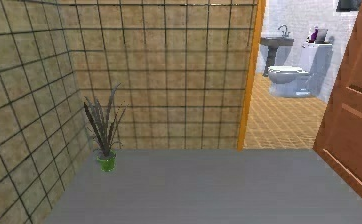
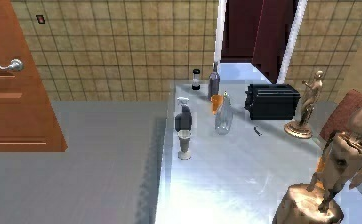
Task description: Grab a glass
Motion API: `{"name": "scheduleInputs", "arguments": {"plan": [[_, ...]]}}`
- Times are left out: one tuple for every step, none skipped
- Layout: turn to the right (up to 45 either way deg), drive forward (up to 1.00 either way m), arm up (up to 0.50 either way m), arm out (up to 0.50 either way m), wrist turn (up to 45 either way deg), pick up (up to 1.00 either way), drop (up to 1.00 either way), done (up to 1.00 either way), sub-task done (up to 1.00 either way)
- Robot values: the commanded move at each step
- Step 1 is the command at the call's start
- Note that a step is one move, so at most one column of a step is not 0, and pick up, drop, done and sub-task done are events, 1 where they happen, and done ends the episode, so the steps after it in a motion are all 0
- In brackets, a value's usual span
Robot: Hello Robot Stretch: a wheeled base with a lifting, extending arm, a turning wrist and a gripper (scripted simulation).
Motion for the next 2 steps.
{"name": "scheduleInputs", "arguments": {"plan": [[0.0,0.00,0.00,0.50,0.0,0.00,0.00,0.00,0.00],[0.0,0.00,0.00,0.00,45.0,0.00,0.00,0.00,0.00]]}}
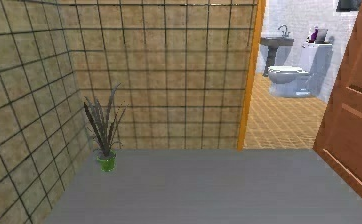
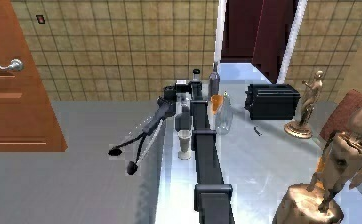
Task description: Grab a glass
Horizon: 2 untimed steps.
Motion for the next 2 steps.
{"name": "scheduleInputs", "arguments": {"plan": [[0.0,0.00,0.00,0.00,45.0,0.00,0.00,0.00,0.00],[0.0,0.00,0.00,0.00,45.0,0.00,0.00,0.00,0.00]]}}
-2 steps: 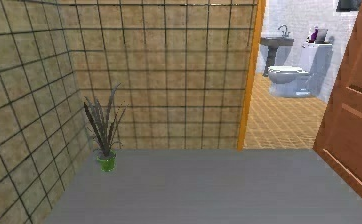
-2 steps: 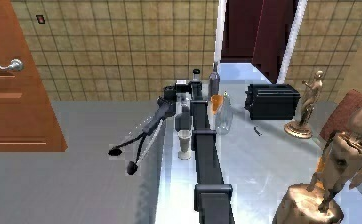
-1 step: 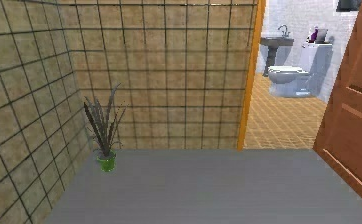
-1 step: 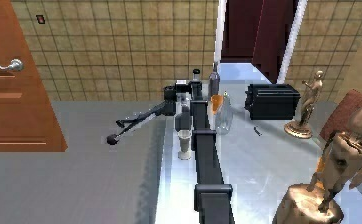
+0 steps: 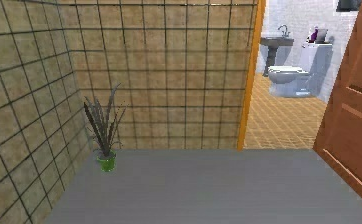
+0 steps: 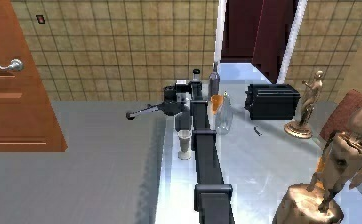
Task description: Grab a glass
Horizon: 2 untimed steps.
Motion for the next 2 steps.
{"name": "scheduleInputs", "arguments": {"plan": [[0.0,0.00,0.00,0.00,45.0,0.00,0.00,0.00,0.00],[0.0,0.00,0.00,0.00,12.0,0.00,0.00,0.00,0.00]]}}
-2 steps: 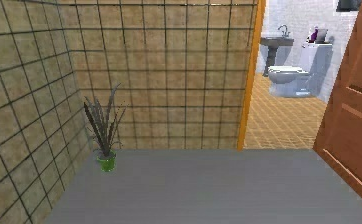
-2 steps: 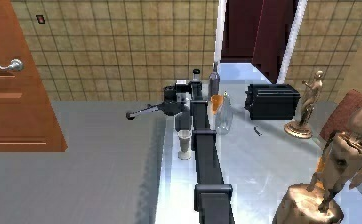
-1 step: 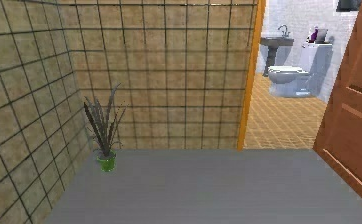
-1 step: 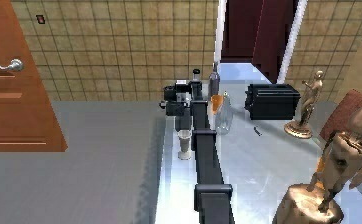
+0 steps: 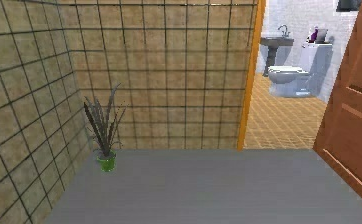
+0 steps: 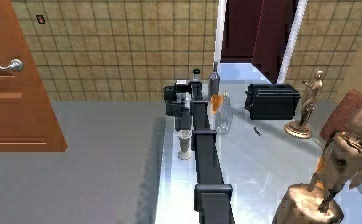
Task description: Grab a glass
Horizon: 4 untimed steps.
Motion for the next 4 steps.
{"name": "scheduleInputs", "arguments": {"plan": [[0.0,0.00,-0.30,0.00,0.0,0.00,0.00,0.00,0.00],[0.0,0.00,0.00,0.00,0.0,1.00,0.00,0.00,0.00],[0.0,0.00,0.10,0.00,0.0,0.00,0.00,0.00,0.00],[0.0,0.00,0.00,0.00,0.0,0.00,0.00,1.00,0.00]]}}
